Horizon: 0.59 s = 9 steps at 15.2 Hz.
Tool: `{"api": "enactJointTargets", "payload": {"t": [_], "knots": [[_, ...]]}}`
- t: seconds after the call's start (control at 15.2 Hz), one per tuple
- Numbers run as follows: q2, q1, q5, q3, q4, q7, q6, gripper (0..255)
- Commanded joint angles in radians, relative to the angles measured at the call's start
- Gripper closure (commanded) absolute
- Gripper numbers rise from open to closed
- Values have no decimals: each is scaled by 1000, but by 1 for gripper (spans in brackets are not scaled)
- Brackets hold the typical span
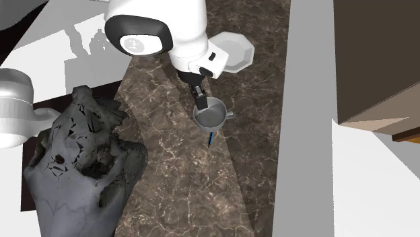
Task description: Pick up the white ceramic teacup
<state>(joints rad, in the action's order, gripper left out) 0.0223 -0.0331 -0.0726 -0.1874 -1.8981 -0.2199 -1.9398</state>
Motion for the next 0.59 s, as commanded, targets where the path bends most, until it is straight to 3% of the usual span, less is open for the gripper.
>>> {"api": "enactJointTargets", "payload": {"t": [0.0,0.53], "knots": [[70,-8,15,-7,69,-16,2,0],[93,-10,17,-6,-6,-13,-95,0]]}}
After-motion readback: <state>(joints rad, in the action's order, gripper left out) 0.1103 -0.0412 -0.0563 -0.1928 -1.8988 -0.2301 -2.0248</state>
